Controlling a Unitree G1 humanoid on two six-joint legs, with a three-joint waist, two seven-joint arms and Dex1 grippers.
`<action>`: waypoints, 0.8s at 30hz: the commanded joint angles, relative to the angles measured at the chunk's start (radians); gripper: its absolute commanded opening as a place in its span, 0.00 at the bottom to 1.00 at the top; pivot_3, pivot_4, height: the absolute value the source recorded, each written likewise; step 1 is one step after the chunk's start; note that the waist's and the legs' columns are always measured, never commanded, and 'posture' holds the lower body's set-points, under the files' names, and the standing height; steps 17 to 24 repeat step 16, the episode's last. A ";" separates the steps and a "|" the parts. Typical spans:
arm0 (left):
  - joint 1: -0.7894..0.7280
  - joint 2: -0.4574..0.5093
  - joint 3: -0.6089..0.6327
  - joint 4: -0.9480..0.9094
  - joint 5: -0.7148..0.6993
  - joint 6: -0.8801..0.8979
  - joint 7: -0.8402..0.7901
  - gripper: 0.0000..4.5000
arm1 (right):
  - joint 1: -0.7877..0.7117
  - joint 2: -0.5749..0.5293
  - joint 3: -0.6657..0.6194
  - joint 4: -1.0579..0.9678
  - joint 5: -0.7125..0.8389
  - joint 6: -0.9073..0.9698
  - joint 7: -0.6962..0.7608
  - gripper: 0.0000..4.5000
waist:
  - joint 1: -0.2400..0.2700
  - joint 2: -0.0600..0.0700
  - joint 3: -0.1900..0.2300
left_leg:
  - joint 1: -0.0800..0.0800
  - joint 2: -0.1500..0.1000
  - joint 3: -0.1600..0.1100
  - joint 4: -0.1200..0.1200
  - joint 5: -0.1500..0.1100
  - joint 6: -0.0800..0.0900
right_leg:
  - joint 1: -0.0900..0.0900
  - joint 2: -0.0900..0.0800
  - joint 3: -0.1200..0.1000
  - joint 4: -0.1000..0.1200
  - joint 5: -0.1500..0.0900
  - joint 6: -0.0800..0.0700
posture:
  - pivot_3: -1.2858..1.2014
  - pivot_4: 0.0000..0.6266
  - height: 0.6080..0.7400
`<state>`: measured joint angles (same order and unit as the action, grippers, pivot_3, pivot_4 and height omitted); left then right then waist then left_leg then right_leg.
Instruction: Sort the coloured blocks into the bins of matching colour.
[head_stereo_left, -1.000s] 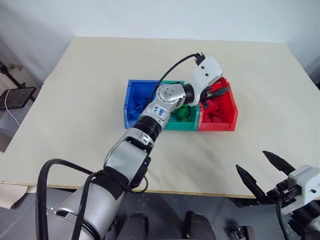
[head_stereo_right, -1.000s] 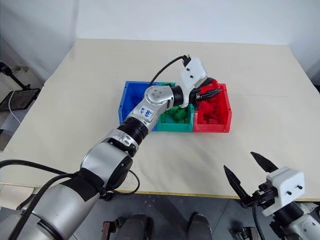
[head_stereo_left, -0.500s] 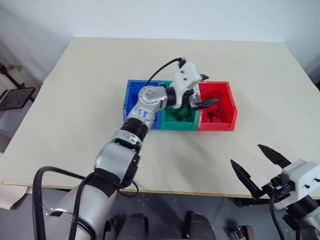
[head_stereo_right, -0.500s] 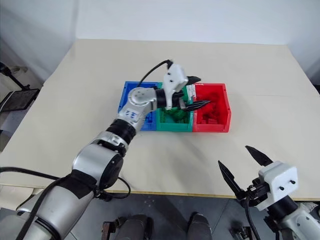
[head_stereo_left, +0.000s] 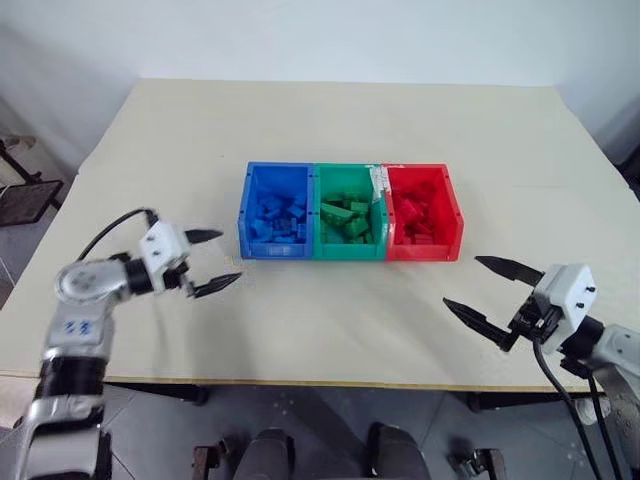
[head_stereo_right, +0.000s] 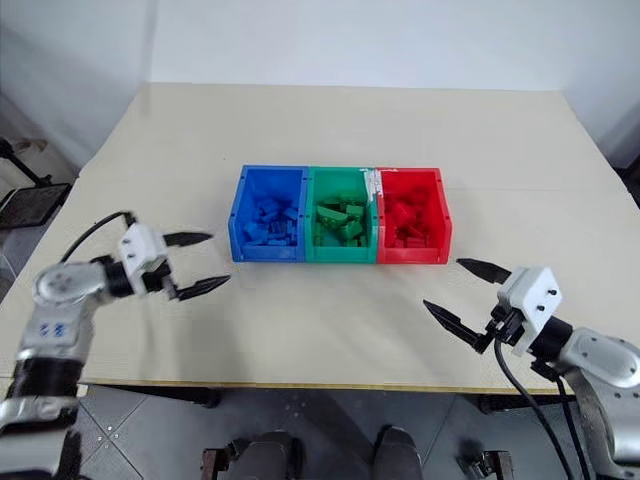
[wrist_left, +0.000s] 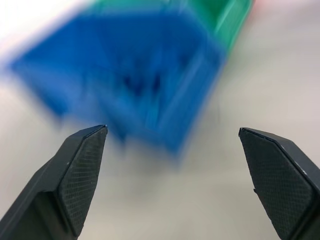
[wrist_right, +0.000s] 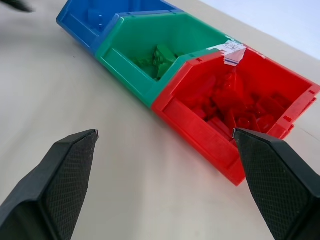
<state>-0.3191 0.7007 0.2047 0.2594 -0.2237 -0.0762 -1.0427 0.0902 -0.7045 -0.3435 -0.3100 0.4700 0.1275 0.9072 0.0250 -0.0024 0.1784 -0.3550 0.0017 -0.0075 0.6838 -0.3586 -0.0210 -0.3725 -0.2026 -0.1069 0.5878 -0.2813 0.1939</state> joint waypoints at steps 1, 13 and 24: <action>0.030 0.015 0.052 -0.095 -0.034 0.011 0.054 1.00 | -0.015 0.001 -0.002 0.028 -0.003 -0.047 0.023 1.00 | 0.006 0.000 0.000 | -0.001 0.000 0.000 0.000 0.000 0.000 | 0.000 0.000 0.000 0.000 0.000 0.000 | 0.52 0.24 1.00; 0.151 0.026 0.064 -0.254 -0.079 0.083 0.084 1.00 | -0.028 -0.009 0.005 0.046 -0.010 -0.047 0.023 1.00 | -0.017 0.000 0.000 | 0.000 0.001 0.001 -0.001 0.000 -0.001 | -0.001 0.000 0.000 0.001 0.000 0.000 | 0.52 0.24 1.00; 0.154 0.029 0.061 -0.252 -0.066 0.079 0.103 1.00 | -0.025 -0.008 -0.004 0.034 -0.010 -0.044 0.009 1.00 | -0.016 0.000 0.000 | 0.000 0.001 0.001 -0.001 0.000 -0.001 | -0.001 0.000 0.000 0.000 0.000 0.000 | 0.52 0.24 1.00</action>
